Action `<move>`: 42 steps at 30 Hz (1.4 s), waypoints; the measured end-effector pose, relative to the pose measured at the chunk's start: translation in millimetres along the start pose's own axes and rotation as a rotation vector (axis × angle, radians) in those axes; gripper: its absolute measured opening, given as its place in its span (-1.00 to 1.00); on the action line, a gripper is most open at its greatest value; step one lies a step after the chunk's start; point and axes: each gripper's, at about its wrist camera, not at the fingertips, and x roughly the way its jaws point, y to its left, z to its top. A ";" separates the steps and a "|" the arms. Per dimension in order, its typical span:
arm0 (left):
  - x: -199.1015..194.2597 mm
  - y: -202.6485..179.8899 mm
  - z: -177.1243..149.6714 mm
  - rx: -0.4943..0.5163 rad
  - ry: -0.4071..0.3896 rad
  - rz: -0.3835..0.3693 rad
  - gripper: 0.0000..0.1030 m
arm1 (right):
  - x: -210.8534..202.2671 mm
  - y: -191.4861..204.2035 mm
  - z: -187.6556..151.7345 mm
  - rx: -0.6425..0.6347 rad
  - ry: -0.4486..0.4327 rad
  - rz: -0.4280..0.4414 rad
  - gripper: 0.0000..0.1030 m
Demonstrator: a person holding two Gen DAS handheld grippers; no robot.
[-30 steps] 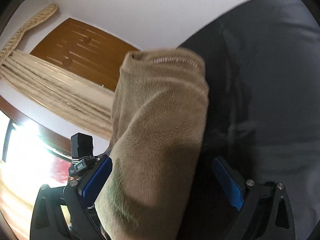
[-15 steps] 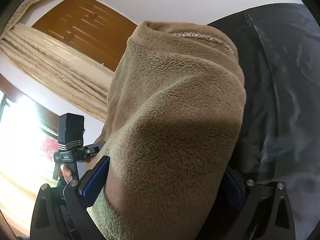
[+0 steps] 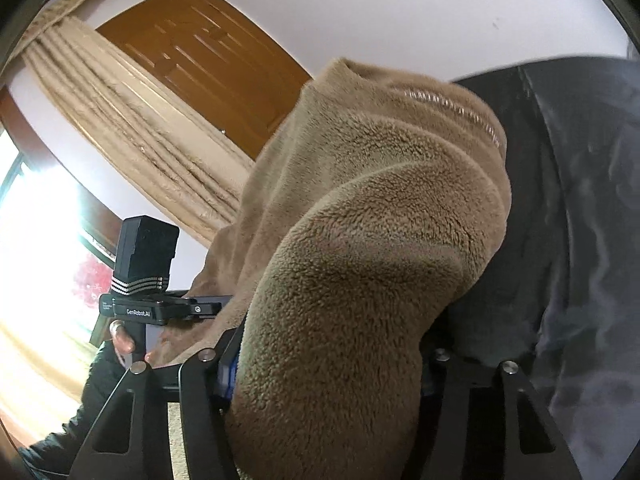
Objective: Fold towel
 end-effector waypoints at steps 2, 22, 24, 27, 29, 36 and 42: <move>-5.7 -6.1 -2.0 0.003 -0.013 0.009 0.09 | -3.4 3.0 2.2 -0.004 -0.019 -0.003 0.12; 42.2 -167.9 -1.1 0.209 -0.006 -0.008 -0.04 | -163.0 -5.9 -11.9 -0.057 -0.225 -0.192 0.11; 57.2 -189.7 0.9 0.238 0.004 -0.027 -0.04 | -188.3 -14.5 -16.4 -0.046 -0.246 -0.225 0.11; 81.8 -223.7 4.3 0.279 0.021 -0.060 -0.04 | -224.9 -27.1 -23.5 -0.031 -0.280 -0.282 0.11; 99.3 -247.8 7.2 0.305 0.035 -0.085 -0.04 | -249.3 -35.1 -28.0 -0.015 -0.303 -0.322 0.11; 161.8 -334.9 16.1 0.388 0.081 -0.174 -0.07 | -334.9 -69.9 -43.0 0.052 -0.386 -0.493 0.11; 204.7 -393.3 19.7 0.430 0.116 -0.231 -0.07 | -388.2 -102.8 -51.8 0.109 -0.421 -0.619 0.11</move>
